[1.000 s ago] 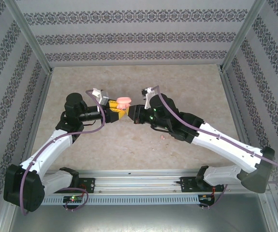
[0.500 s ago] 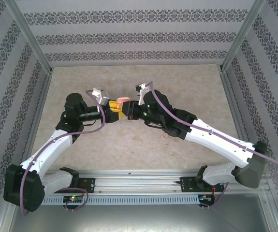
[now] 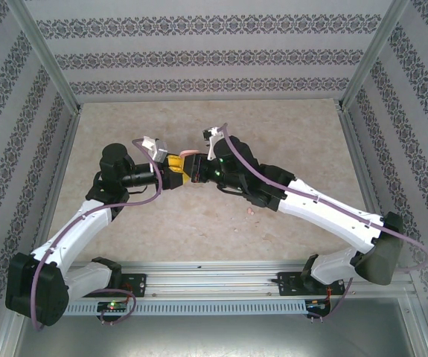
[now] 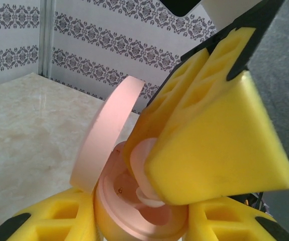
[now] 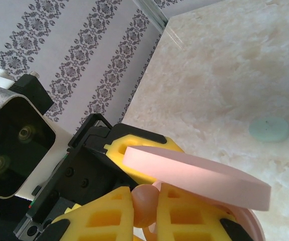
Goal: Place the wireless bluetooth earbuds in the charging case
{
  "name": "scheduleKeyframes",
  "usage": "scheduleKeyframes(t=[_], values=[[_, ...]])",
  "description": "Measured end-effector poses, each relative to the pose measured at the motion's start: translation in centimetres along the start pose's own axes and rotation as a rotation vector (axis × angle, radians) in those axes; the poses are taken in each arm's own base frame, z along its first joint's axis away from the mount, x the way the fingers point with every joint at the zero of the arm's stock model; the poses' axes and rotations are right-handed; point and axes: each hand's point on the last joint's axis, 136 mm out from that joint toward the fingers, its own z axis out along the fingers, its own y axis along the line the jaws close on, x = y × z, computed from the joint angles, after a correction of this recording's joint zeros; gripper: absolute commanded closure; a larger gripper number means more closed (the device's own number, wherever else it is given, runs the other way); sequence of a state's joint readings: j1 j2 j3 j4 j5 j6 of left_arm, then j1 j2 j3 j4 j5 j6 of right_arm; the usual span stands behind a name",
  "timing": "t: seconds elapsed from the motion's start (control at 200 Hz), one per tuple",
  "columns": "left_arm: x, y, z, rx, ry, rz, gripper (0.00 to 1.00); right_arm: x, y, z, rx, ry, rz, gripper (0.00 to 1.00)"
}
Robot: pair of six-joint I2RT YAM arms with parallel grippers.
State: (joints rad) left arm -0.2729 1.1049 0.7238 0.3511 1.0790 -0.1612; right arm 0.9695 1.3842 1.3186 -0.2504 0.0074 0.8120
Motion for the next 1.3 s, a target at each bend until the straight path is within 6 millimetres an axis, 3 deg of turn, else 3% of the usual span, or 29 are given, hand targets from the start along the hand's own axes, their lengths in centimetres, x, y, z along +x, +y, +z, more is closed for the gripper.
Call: scheduleKeyframes(t=[0.185, 0.869, 1.299], values=[[0.1, 0.0, 0.0, 0.0, 0.002, 0.004, 0.83, 0.5, 0.6, 0.2, 0.004, 0.024, -0.019, 0.85], [0.5, 0.2, 0.0, -0.01, 0.014, 0.002, 0.82, 0.8, -0.2, 0.1, 0.085, 0.06, -0.05, 0.72], [0.5, 0.3, 0.0, -0.013, 0.016, 0.013, 0.82, 0.8, -0.6, 0.0, 0.117, 0.068, -0.061, 0.71]])
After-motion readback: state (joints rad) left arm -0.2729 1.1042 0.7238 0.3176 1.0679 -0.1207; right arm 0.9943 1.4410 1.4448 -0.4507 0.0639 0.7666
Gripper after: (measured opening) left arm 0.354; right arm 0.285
